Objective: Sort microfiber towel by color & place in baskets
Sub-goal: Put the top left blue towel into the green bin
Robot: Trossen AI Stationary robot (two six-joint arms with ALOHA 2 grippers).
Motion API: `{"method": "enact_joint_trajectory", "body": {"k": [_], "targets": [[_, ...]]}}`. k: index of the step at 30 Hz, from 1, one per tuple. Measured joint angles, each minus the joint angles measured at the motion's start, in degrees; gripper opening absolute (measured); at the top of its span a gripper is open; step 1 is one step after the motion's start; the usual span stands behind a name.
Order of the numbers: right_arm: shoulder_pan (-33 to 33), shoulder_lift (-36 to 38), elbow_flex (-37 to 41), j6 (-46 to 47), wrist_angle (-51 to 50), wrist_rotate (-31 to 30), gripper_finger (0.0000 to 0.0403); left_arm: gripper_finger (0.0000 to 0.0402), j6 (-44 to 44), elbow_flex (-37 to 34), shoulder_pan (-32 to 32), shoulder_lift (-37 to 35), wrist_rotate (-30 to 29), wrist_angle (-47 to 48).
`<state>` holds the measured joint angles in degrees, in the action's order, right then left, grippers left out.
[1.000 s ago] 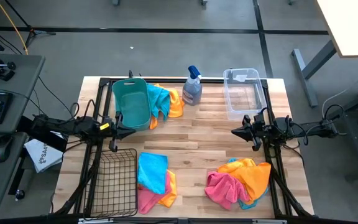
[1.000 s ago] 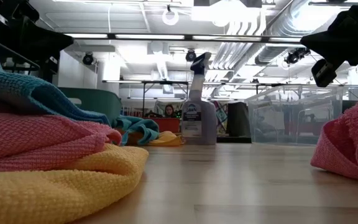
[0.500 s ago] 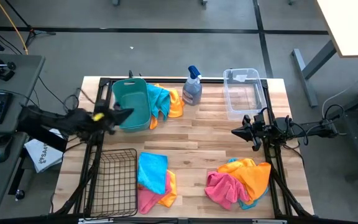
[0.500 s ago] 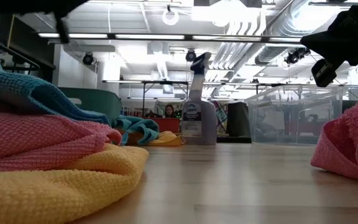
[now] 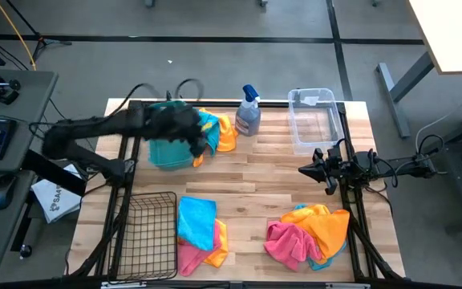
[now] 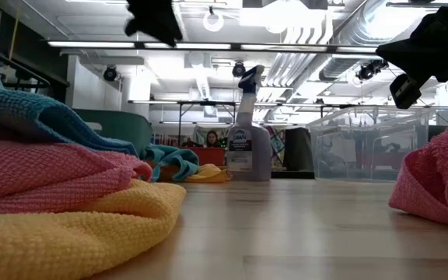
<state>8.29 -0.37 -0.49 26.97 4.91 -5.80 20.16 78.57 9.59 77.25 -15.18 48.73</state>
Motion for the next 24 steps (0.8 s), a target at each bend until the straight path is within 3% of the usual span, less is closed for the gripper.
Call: {"method": "enact_joint_trajectory", "body": {"k": [4,6,13,24], "targets": [[0.0,0.0,0.0,0.0,0.0,0.0,0.0,0.0169,-8.2,7.0,7.1,10.8,6.9,6.5],[0.0,0.0,0.0,0.0,0.0,0.0,0.0,0.0188,-13.1,9.4,9.5,15.8,7.6,9.2],[0.0,0.0,0.0,0.0,0.0,0.0,0.0,0.0205,-17.9,14.4,14.3,29.8,4.8,17.5],[0.0,0.0,0.0,0.0,0.0,0.0,0.0,0.0199,-18.3,14.6,18.4,37.4,-3.8,13.3]]}}
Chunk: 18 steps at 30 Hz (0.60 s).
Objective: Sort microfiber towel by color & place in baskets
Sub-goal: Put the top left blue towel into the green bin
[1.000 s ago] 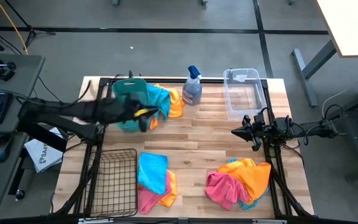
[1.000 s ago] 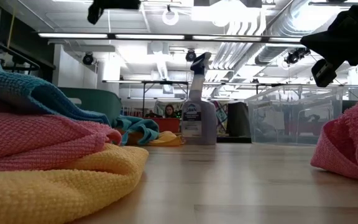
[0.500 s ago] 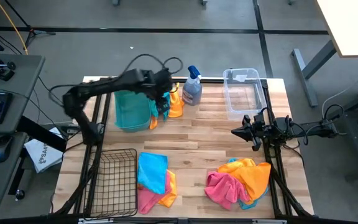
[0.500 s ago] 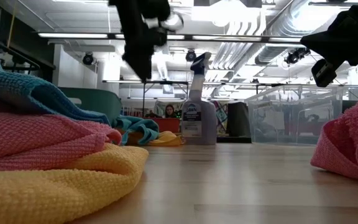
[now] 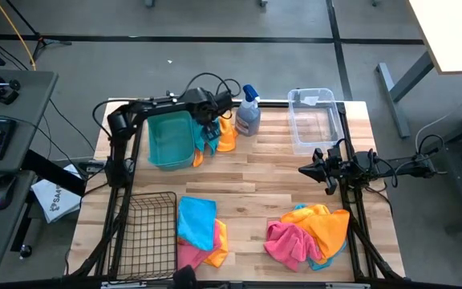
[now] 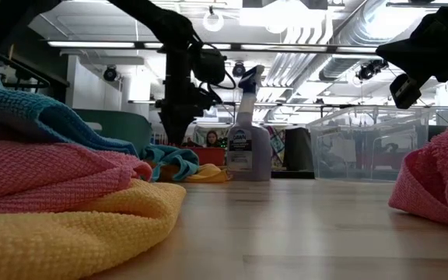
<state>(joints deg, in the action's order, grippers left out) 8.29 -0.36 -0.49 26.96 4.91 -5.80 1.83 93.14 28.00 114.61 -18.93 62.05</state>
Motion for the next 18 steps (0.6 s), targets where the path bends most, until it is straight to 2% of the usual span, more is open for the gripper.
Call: {"method": "enact_joint_trajectory", "body": {"k": [8,18], "targets": [[0.0,0.0,0.0,0.0,0.0,0.0,0.0,0.0199,0.4,-0.1,1.4,0.2,-0.4,-3.3],[0.0,0.0,0.0,0.0,0.0,0.0,0.0,0.0198,0.7,-5.5,2.4,0.2,0.4,-5.4]]}}
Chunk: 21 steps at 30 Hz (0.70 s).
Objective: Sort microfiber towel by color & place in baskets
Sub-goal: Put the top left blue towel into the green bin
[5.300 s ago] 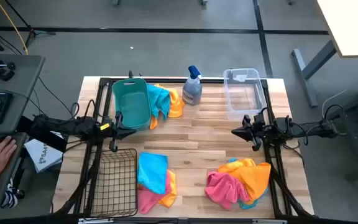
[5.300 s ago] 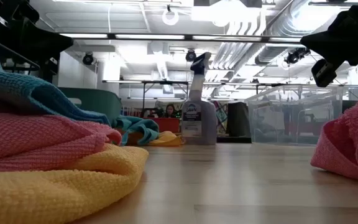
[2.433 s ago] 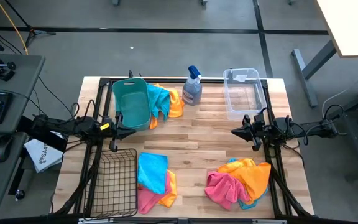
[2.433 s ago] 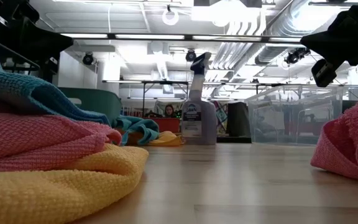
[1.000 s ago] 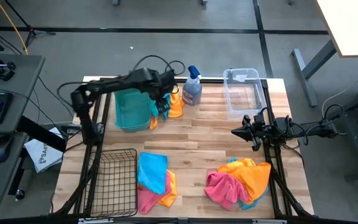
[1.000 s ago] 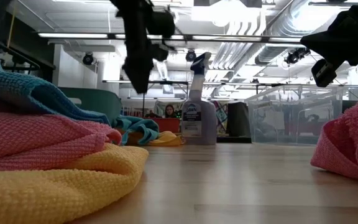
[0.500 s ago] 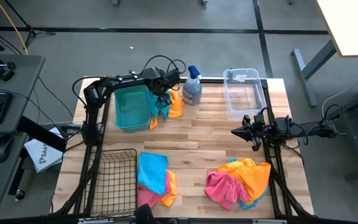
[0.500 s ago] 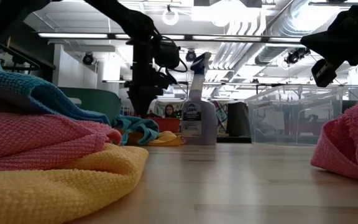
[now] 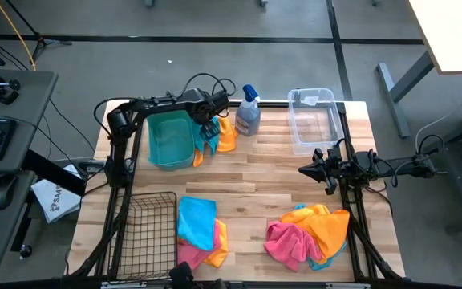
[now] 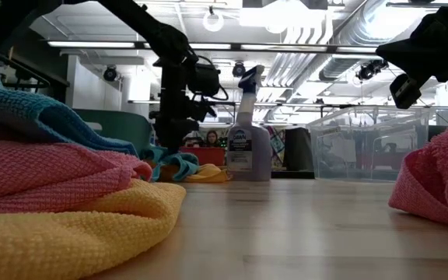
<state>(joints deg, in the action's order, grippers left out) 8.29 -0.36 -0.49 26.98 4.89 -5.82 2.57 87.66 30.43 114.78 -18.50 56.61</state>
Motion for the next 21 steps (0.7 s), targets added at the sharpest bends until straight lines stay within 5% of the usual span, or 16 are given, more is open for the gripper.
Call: {"method": "enact_joint_trajectory", "body": {"k": [4,9,21], "targets": [[0.0,0.0,0.0,0.0,0.0,0.0,0.0,0.0164,-0.3,-1.1,-0.1,0.0,0.5,-1.5],[0.0,0.0,0.0,0.0,0.0,0.0,0.0,0.0023,-1.6,-1.2,-0.1,-1.3,1.3,-1.1],[0.0,0.0,0.0,0.0,0.0,0.0,0.0,0.0001,-2.4,2.9,-0.9,-27.3,-5.3,-0.8]]}}
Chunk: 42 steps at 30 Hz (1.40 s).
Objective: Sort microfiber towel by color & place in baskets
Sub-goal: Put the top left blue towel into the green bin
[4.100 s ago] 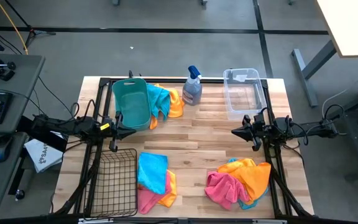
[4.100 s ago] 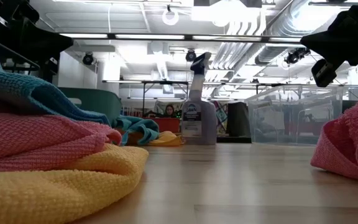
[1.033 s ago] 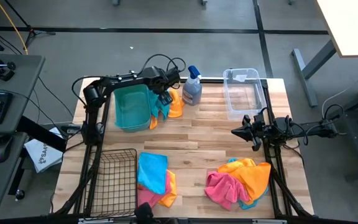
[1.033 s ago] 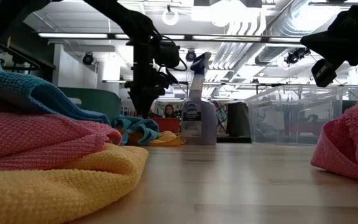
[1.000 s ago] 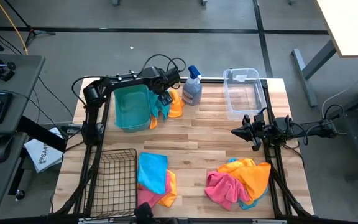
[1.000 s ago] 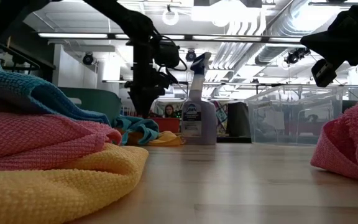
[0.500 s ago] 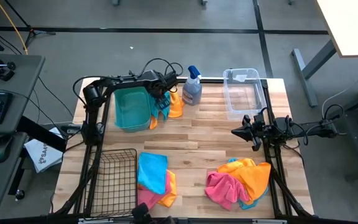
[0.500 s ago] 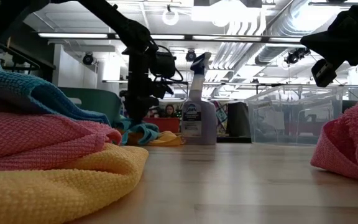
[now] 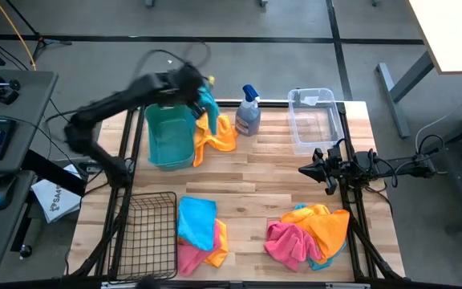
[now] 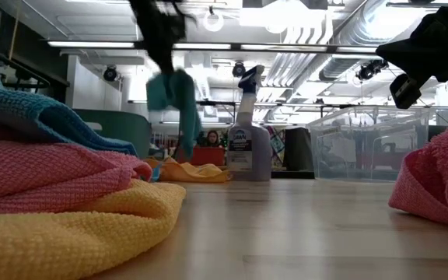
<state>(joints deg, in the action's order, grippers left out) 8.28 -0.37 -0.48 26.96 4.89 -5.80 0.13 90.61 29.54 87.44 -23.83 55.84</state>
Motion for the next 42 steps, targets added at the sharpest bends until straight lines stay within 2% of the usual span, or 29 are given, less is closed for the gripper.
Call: {"method": "enact_joint_trajectory", "body": {"k": [5,8,14,16,19,23,29,33,36,42], "targets": [[0.0,0.0,0.0,0.0,0.0,0.0,0.0,0.0001,6.6,0.1,-3.4,-13.5,-7.6,3.3],[0.0,0.0,0.0,0.0,0.0,0.0,0.0,0.0001,13.1,0.1,-7.0,-18.9,-13.3,11.1],[0.0,0.0,0.0,0.0,0.0,0.0,0.0,0.0,34.6,0.0,-15.3,-22.0,-21.0,34.7],[0.0,0.0,0.0,0.0,0.0,0.0,0.0,0.0,37.3,-2.7,-17.2,-22.4,-21.8,32.5],[0.0,0.0,0.0,0.0,0.0,0.0,0.0,0.0,36.3,-9.0,-18.2,-22.7,-20.9,26.5],[0.0,0.0,0.0,0.0,0.0,0.0,0.0,0.0,36.1,-20.3,-15.9,-20.5,-19.2,20.5],[0.0,0.0,0.0,0.0,0.0,0.0,0.0,0.0,31.5,-33.9,-11.7,-17.0,-9.3,-1.3],[0.0,0.0,0.0,0.0,0.0,0.0,0.0,0.0,30.6,-35.6,-7.9,-14.6,-6.2,-0.4],[0.0,0.0,0.0,0.0,0.0,0.0,0.0,0.0003,26.0,-35.6,-5.2,-14.5,-3.9,-0.4],[0.0,0.0,0.0,0.0,0.0,0.0,0.0,0.0046,15.2,-35.5,0.7,-14.5,9.2,0.5]]}}
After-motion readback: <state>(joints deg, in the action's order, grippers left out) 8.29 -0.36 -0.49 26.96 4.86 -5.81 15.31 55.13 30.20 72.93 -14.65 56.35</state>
